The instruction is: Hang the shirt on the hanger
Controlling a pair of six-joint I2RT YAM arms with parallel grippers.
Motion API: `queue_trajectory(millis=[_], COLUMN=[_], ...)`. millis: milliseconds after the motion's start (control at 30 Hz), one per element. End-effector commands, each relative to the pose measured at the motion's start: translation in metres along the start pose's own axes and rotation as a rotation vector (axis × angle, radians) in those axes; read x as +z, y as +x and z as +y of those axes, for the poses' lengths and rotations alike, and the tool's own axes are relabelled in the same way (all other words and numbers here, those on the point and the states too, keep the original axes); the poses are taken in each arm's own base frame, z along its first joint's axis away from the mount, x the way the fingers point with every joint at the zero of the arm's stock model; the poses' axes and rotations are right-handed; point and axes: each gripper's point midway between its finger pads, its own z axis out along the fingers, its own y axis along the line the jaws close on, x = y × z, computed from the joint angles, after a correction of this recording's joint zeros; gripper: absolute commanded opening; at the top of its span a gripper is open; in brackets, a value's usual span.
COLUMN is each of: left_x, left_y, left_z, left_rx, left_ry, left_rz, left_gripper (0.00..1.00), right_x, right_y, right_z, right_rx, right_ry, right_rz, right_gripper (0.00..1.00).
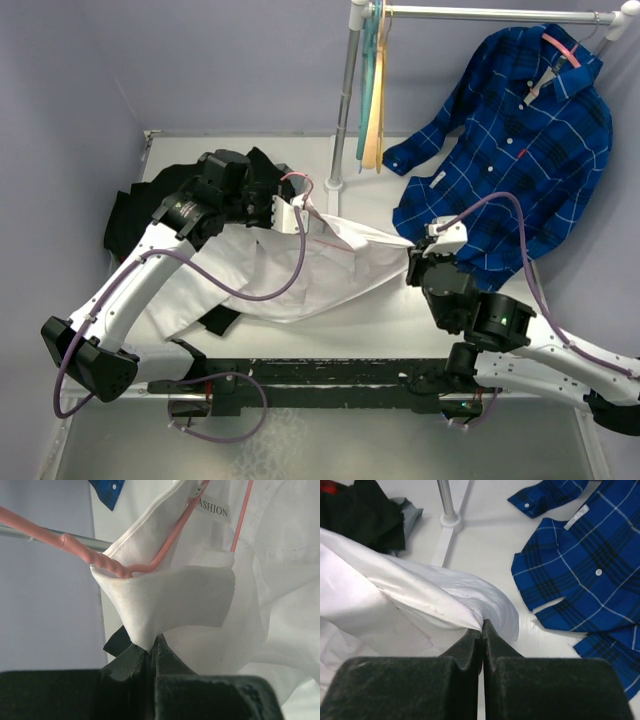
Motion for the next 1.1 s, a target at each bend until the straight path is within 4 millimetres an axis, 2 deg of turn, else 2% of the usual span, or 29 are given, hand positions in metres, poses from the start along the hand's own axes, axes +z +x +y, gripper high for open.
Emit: queue_trajectory(millis=[0, 167, 300, 333, 467, 500, 667, 733, 800, 933, 1067], left_x=[-0.020, -0.027, -0.037, -0.040, -0.049, -0.050, -0.050, -0.050, -0.049, -0.045, -0.043], left_y=[-0.024, -0.031, -0.047, -0.051, -0.062, -0.063, -0.065, -0.066, -0.065, -0.061, -0.060], left_z=[0.035, 0.033, 0.026, 0.024, 0.020, 0.018, 0.012, 0.010, 0.010, 0.015, 0.017], left_rx=[0.004, 0.000, -0.006, -0.008, 0.001, 0.002, 0.015, 0.023, 0.032, 0.047, 0.062], left_ry=[-0.129, -0.120, -0.080, -0.069, -0.040, -0.031, -0.002, 0.008, 0.009, -0.007, -0.007], left_rz=[-0.064, -0.085, -0.141, -0.154, -0.191, -0.196, -0.211, -0.214, -0.213, -0.193, -0.189], left_gripper=[0.00, 0.00, 0.00, 0.00, 0.00, 0.00, 0.00, 0.00, 0.00, 0.00, 0.00], right_x=[0.001, 0.004, 0.007, 0.008, 0.008, 0.006, -0.007, -0.013, -0.021, -0.041, -0.041], right_y=[0.012, 0.012, 0.012, 0.012, 0.001, -0.006, -0.052, -0.060, -0.057, -0.034, -0.015], right_z=[0.002, 0.004, 0.004, 0.004, 0.005, 0.010, 0.041, 0.056, 0.075, 0.112, 0.115], right_rx=[0.032, 0.010, -0.016, -0.023, -0.089, -0.113, -0.230, -0.322, -0.420, -0.565, -0.666], right_ry=[-0.009, -0.001, 0.017, 0.021, 0.010, -0.025, -0.262, -0.366, -0.496, -0.772, -0.824], right_rz=[0.015, 0.019, 0.014, 0.012, 0.007, -0.002, -0.123, -0.153, -0.160, -0.129, -0.080], right_gripper=[0.00, 0.00, 0.00, 0.10, 0.97, 1.00, 1.00, 1.00, 1.00, 0.99, 0.95])
